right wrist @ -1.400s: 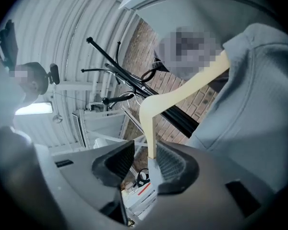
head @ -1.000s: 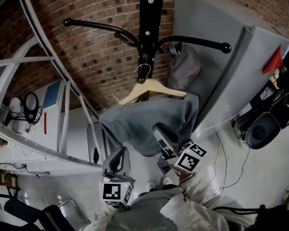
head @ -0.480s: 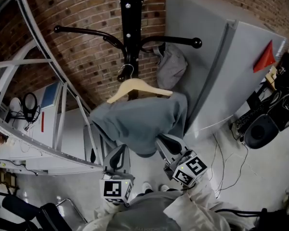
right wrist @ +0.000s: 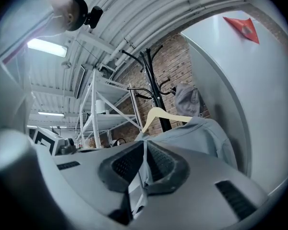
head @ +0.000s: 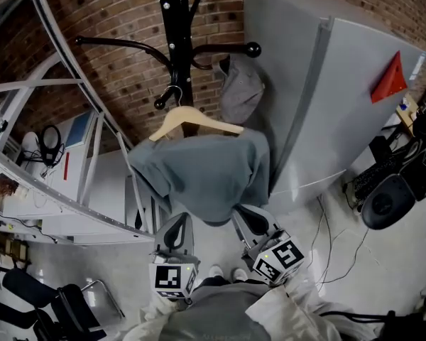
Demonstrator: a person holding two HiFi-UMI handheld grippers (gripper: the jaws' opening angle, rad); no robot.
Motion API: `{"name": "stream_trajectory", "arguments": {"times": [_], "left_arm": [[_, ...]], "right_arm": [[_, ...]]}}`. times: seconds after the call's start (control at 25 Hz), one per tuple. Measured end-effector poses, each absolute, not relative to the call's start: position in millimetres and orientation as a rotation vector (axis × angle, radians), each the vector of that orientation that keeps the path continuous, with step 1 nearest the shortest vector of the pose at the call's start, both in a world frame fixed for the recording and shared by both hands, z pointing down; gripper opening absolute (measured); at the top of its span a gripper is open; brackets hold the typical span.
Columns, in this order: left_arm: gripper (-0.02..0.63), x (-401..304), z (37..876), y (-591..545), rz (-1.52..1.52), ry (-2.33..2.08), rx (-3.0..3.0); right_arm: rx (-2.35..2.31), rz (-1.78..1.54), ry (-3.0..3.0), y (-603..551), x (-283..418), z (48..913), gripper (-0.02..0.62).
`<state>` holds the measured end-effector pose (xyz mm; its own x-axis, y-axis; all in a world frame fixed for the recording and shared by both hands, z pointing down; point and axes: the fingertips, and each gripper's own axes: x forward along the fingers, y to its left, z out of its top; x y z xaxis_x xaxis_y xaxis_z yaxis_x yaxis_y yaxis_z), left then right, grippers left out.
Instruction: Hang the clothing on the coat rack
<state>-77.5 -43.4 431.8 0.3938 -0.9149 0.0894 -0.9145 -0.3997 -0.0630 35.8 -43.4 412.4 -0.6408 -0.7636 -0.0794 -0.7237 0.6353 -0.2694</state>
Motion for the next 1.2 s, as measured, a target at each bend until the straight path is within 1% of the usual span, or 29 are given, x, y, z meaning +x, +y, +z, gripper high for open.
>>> {"name": "stream_trajectory", "arguments": {"times": [0.24,0.72,1.2], "left_arm": [[0.008,-83.8,432.6,-37.0,-0.167,1.728,-2.615],[0.008,-103.4,437.7,-39.7,-0.142,1.688,-2.648],[0.008,-105.9,439.7,-43.5,-0.128,1.663,-2.683]], "right_arm": [[-1.245,-0.305,2.703,-33.9,22.0,415.9,0.025],[-1.285,-0.26,2.717,-33.7,-6.1,413.7,0.025],[-1.316,-0.272,2.72,-35.5,-12.3,418.3,0.025]]}}
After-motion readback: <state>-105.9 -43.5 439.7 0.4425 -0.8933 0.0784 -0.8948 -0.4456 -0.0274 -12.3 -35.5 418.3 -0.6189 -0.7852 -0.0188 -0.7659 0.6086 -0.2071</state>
